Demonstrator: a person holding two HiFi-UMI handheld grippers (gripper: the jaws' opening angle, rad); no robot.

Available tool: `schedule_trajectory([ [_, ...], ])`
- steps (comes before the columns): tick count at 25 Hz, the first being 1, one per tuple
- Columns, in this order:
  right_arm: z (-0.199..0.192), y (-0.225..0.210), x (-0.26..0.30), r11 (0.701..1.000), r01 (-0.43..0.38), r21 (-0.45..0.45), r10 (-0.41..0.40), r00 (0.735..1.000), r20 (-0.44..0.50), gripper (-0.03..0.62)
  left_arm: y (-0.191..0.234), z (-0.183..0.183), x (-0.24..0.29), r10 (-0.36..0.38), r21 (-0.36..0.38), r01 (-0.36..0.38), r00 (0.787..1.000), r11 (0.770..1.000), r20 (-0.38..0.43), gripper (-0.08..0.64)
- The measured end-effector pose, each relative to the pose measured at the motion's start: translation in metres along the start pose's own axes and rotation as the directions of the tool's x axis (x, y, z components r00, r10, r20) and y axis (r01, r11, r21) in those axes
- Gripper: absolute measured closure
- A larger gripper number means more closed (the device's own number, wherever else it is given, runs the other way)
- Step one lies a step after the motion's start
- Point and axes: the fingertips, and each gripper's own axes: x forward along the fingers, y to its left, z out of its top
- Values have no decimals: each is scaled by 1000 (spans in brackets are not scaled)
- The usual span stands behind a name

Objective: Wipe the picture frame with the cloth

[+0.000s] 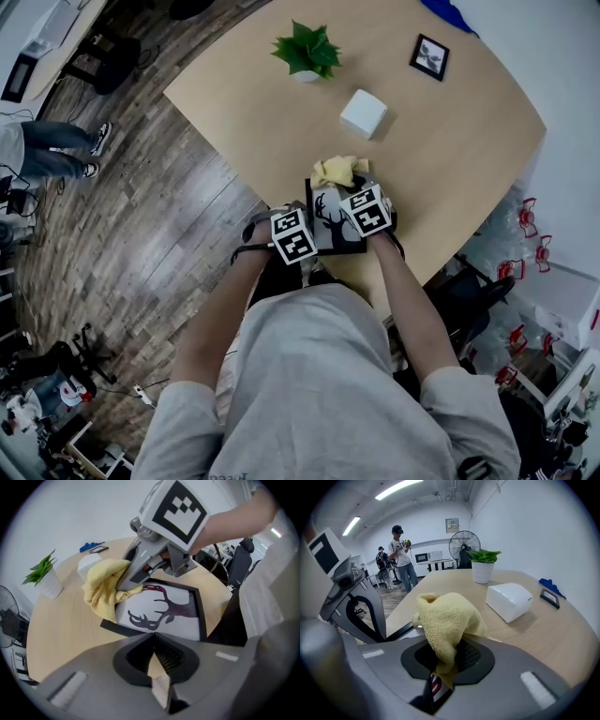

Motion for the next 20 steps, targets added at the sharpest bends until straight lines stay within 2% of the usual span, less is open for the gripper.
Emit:
schedule_trajectory([
  [15, 23, 51, 27, 985, -132, -107, 128, 991, -43, 540, 1, 0, 1, 1, -11, -1, 1000, 1000, 10, 506],
  [20, 25, 61, 29, 980, -154, -129, 150, 988, -41, 541, 1, 0, 0, 1, -17, -1, 1000, 1000, 18, 506],
])
